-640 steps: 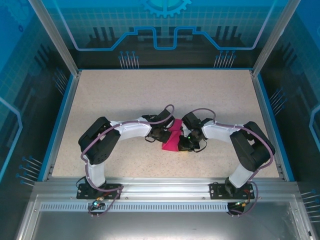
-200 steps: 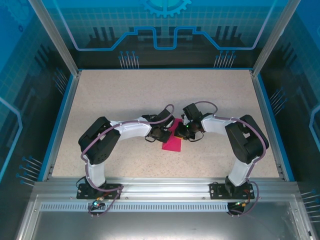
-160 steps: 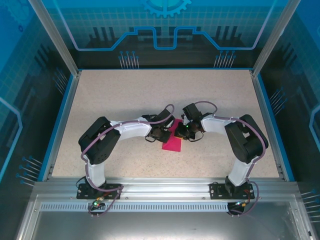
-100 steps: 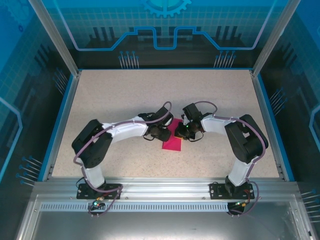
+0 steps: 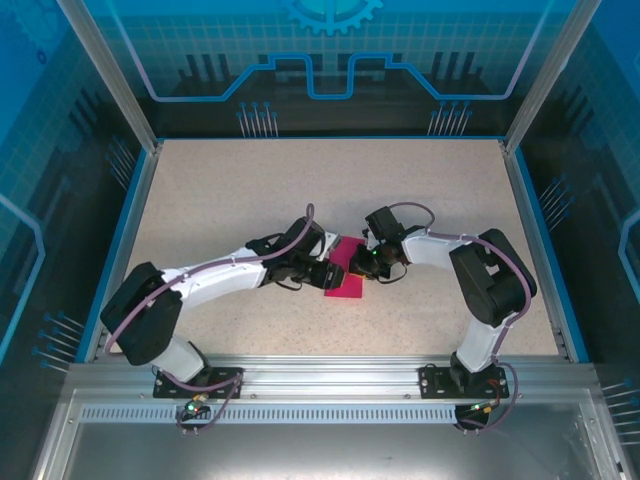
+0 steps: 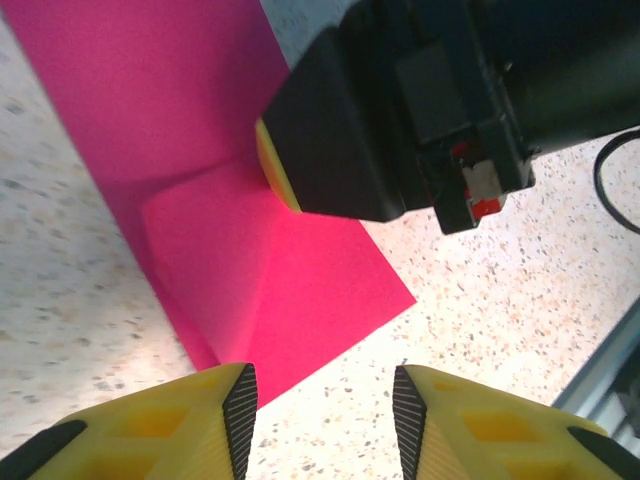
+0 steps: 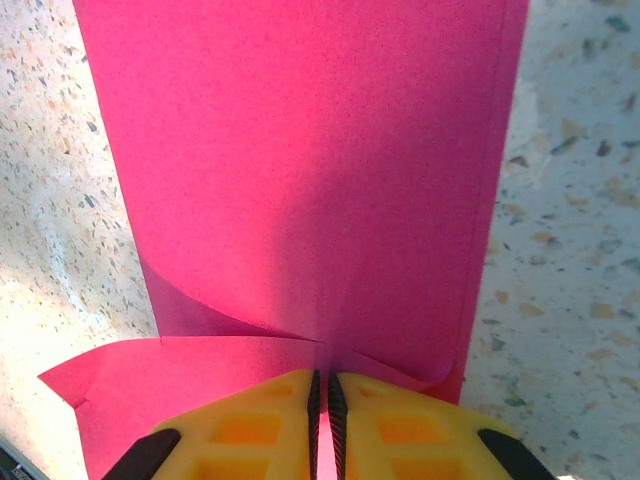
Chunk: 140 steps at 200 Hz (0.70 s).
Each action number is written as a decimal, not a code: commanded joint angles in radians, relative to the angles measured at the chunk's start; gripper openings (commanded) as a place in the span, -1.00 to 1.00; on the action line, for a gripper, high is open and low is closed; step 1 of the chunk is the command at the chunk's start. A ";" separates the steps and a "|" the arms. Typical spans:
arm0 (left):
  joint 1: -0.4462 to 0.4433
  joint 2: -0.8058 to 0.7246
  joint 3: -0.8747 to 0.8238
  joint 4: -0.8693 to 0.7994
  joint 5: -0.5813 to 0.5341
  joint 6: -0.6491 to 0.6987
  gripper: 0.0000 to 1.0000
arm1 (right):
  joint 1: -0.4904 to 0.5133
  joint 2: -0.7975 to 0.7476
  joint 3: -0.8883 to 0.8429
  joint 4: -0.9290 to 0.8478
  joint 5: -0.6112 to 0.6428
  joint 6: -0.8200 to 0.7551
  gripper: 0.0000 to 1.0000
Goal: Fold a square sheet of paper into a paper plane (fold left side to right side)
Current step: Fold the triangle a second time at the center of the table.
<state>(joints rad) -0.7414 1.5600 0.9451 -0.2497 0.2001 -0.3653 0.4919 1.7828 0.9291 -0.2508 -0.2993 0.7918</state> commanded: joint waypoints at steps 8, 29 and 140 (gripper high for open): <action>0.000 0.069 0.000 0.088 0.110 -0.044 -0.13 | 0.001 0.029 -0.027 -0.018 0.022 -0.011 -0.70; 0.000 0.100 0.004 0.113 0.136 -0.049 -0.14 | 0.001 0.029 -0.027 -0.018 0.021 -0.011 -0.70; 0.000 0.163 -0.043 0.107 0.083 -0.050 -0.20 | 0.000 0.024 -0.024 -0.030 0.032 -0.022 -0.70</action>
<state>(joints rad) -0.7414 1.7046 0.9283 -0.1501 0.2928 -0.3954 0.4919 1.7828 0.9291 -0.2508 -0.2993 0.7876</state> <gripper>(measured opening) 0.406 0.148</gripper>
